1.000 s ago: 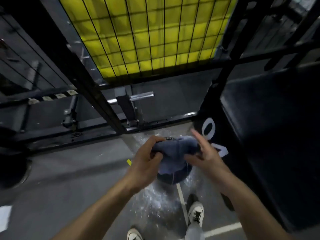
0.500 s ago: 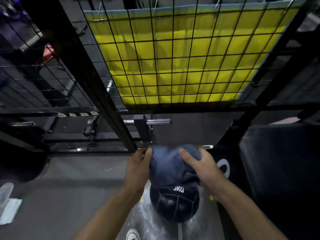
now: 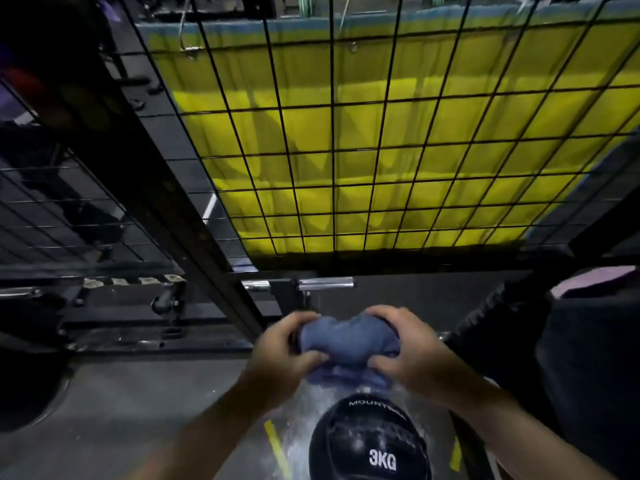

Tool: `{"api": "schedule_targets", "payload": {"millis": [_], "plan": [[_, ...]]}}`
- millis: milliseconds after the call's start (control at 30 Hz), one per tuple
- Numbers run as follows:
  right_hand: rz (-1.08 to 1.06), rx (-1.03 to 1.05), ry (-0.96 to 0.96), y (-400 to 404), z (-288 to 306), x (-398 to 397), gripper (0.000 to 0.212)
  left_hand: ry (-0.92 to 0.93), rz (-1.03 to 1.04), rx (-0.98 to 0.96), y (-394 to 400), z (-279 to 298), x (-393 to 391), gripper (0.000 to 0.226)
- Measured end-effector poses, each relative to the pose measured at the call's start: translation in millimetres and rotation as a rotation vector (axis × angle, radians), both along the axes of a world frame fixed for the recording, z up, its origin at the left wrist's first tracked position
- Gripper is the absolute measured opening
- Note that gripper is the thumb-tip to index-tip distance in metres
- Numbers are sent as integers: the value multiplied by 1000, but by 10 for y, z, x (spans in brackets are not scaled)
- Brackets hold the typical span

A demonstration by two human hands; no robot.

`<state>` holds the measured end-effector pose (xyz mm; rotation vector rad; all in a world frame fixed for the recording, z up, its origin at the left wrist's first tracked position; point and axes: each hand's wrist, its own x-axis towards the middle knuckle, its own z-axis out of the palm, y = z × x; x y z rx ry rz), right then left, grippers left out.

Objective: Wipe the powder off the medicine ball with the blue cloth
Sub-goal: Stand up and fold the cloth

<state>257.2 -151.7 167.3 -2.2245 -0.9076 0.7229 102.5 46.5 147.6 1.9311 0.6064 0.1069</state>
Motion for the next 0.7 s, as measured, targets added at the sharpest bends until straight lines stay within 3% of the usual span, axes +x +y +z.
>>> {"api": "schedule_targets", "payload": {"millis": [67, 133, 267, 400, 467, 533, 700], "plan": [[-66, 12, -94, 239, -34, 258, 58, -57, -6, 216, 205, -12, 341, 45], [-120, 8, -117, 440, -43, 566, 48, -48, 21, 309, 417, 22, 715, 41], [-194, -49, 19, 771, -70, 1021, 42, 110, 72, 209, 717, -17, 1262, 19], [-434, -16, 178, 1102, -309, 1261, 34, 96, 282, 51, 787, -262, 1502, 33], [-564, 52, 212, 1244, -496, 1299, 48, 77, 398, 63, 829, -396, 1556, 43], [-612, 93, 146, 1355, -697, 1271, 61, 46, 469, 116, 838, -536, 1586, 40], [-703, 159, -220, 1379, -847, 1043, 52, -96, 503, 301, 808, -675, 1519, 37]]}}
